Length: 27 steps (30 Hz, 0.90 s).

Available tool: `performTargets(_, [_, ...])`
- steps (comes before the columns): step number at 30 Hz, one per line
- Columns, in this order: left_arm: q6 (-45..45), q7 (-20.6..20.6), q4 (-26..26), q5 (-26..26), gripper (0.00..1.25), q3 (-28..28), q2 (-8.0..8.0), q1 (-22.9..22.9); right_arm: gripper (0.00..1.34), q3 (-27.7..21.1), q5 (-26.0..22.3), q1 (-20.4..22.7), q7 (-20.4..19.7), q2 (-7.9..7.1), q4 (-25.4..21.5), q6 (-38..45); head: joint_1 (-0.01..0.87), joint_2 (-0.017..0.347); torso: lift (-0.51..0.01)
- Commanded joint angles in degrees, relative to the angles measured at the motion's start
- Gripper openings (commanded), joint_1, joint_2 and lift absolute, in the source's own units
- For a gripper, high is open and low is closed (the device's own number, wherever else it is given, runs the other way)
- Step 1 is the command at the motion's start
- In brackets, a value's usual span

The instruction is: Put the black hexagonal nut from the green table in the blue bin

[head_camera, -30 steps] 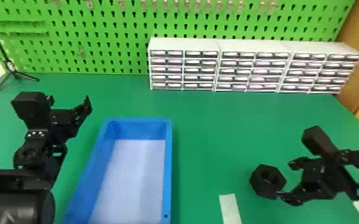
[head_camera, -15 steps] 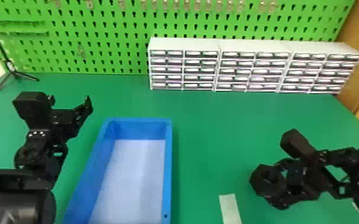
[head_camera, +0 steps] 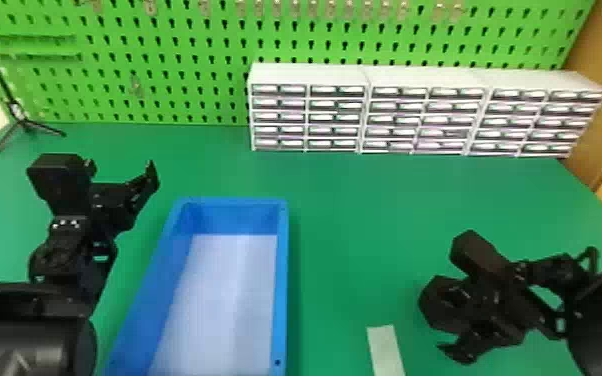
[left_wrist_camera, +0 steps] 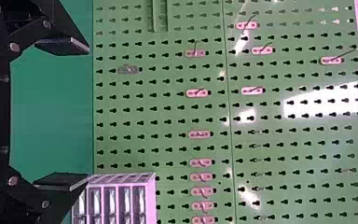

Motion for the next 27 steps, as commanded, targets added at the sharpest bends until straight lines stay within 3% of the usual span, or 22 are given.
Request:
performTargets(1, [0.00, -0.01, 0.09, 0.14, 0.95, -0.14, 0.00, 0.03, 1.21, 0.67, 1.07, -0.51, 0.49, 0.75, 0.84, -0.01, 0.683, 0.028, -0.096])
performTargets(27, [-0.18, -0.01, 0.00, 0.93, 0.95, -0.14, 0.00, 0.03, 1.16, 2.52, 3.53, -2.80, 1.54, 2.95, 5.85, -0.71, 0.683, 0.028, -0.096])
